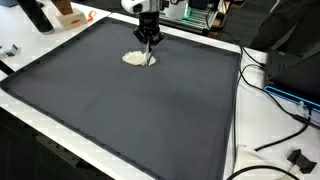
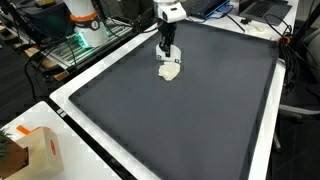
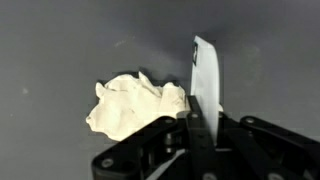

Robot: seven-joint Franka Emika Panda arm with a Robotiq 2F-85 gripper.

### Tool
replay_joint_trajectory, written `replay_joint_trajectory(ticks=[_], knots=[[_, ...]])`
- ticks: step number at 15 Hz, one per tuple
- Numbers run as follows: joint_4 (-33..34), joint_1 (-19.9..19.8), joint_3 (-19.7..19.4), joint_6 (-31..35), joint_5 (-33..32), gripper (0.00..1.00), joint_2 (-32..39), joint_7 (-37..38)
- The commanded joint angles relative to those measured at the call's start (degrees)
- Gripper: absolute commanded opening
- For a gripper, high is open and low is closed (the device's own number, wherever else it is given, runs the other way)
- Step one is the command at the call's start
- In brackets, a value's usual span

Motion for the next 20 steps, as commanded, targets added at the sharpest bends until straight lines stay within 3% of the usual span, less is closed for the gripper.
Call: replay_joint_trajectory(ticks=[1,8,20], knots=[[-2.0,0.6,-0.9,-1.9,-2.5,0.01,-3.9,4.8],[-3.7,0.4,0.6,-6.0,-2.9,0.01,-13.1,9.0],[-1.7,0.2,1.6,-14.5,5.3,0.01,-23.2,7.7]])
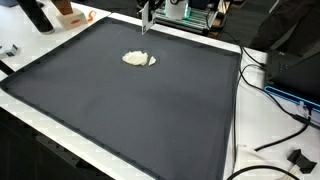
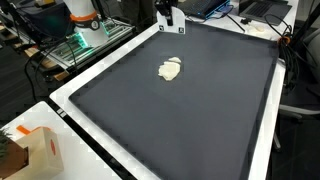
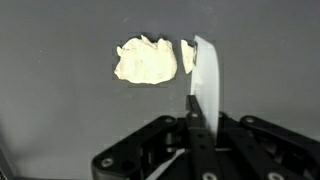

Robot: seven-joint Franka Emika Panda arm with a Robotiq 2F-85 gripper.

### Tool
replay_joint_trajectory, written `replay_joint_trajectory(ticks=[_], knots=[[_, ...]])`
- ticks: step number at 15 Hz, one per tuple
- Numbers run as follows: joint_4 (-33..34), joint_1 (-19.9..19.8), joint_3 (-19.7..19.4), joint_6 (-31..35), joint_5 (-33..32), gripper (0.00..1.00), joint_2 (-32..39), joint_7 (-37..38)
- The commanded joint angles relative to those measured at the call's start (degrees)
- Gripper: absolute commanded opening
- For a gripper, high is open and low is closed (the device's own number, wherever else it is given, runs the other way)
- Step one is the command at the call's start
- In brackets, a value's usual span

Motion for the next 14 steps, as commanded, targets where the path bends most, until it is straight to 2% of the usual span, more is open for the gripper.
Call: replay_joint_trajectory(ticks=[1,4,10,11,14], knots=[[0.0,-0.3,0.4,-2.8,2.3,0.01,-2.9,-0.3],[0.5,-0.7,0.6,-0.9,0.9,0.04,-1.7,-0.2],[0.5,-0.7,0.7,-0.8,0.9,0.04,-1.4,-0.2],[0.5,-0.7,0.7,-0.8,0.9,0.01,-1.4,-0.2],[0.2,0.4,-1.5,1.9,5.9,0.01,-0.2,-6.8]])
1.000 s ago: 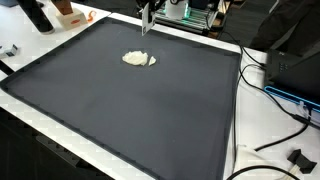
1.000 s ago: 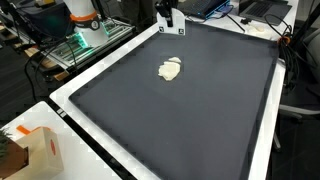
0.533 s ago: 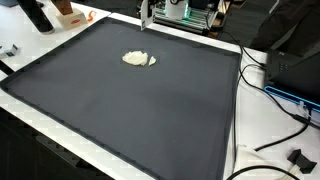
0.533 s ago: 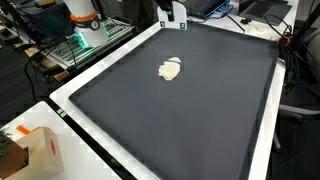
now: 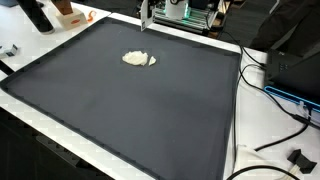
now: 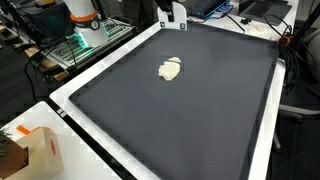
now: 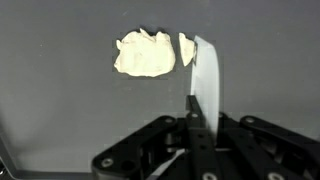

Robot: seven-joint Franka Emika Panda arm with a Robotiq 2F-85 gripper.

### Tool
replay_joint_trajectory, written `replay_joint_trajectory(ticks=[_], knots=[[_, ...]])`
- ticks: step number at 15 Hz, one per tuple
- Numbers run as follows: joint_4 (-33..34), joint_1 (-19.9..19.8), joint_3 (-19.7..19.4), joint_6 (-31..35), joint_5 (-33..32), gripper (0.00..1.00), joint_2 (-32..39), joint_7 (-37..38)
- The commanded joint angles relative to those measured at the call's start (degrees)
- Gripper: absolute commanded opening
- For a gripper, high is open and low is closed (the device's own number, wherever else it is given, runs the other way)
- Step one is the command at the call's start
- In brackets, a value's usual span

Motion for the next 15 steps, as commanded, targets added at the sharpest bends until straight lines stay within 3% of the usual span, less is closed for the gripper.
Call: replay_joint_trajectory(ticks=[1,5,9,15], knots=[[-0.5,1.1,-2.3,3.7,7.4,0.01,1.4,-9.7],[-0.2,3.8,-5.7,6.7,22.5,0.01,3.5,-27.6],[1.2,4.8,-8.4,5.3,39.7,0.01,5.7,-44.6],[5.0,1.2,-7.6,-0.7,60.2,0.01,10.3,-63.6]])
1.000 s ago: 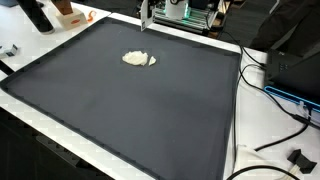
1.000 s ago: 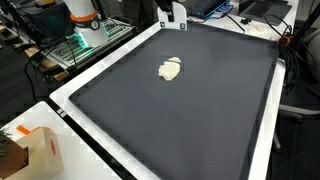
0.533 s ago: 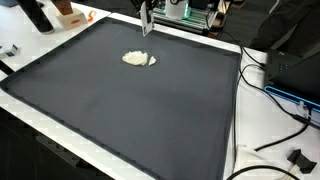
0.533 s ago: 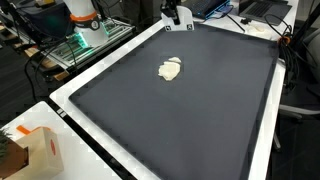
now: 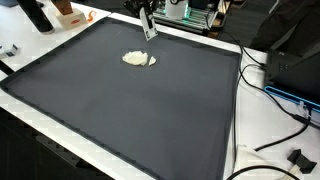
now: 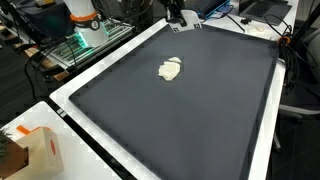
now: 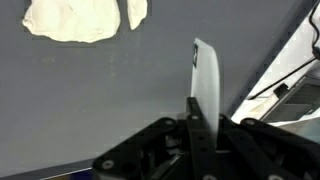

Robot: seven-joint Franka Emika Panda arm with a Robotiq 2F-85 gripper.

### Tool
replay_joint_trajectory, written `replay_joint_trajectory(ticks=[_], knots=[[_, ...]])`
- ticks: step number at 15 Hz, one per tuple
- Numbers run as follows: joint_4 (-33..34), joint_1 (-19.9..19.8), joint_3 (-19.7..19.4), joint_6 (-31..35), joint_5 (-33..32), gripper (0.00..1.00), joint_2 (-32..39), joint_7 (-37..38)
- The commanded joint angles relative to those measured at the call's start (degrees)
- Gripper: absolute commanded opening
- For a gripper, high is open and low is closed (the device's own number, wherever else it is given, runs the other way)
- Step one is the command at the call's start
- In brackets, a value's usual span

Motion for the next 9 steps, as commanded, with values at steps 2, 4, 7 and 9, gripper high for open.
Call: replay_joint_trajectory(ticks=[2,4,7,9], knots=[[3.6,-3.4,0.6,-6.2,10.2,0.01,5.1,-9.1],[4.3,-4.9,0.9,-8.3,11.8,0.01,7.0,-9.9],[4.6,-6.9,1.0,-10.3,12.3,0.01,9.0,-9.2],[4.7,-8.0,1.0,-11.0,12.1,0.01,10.1,-8.6]])
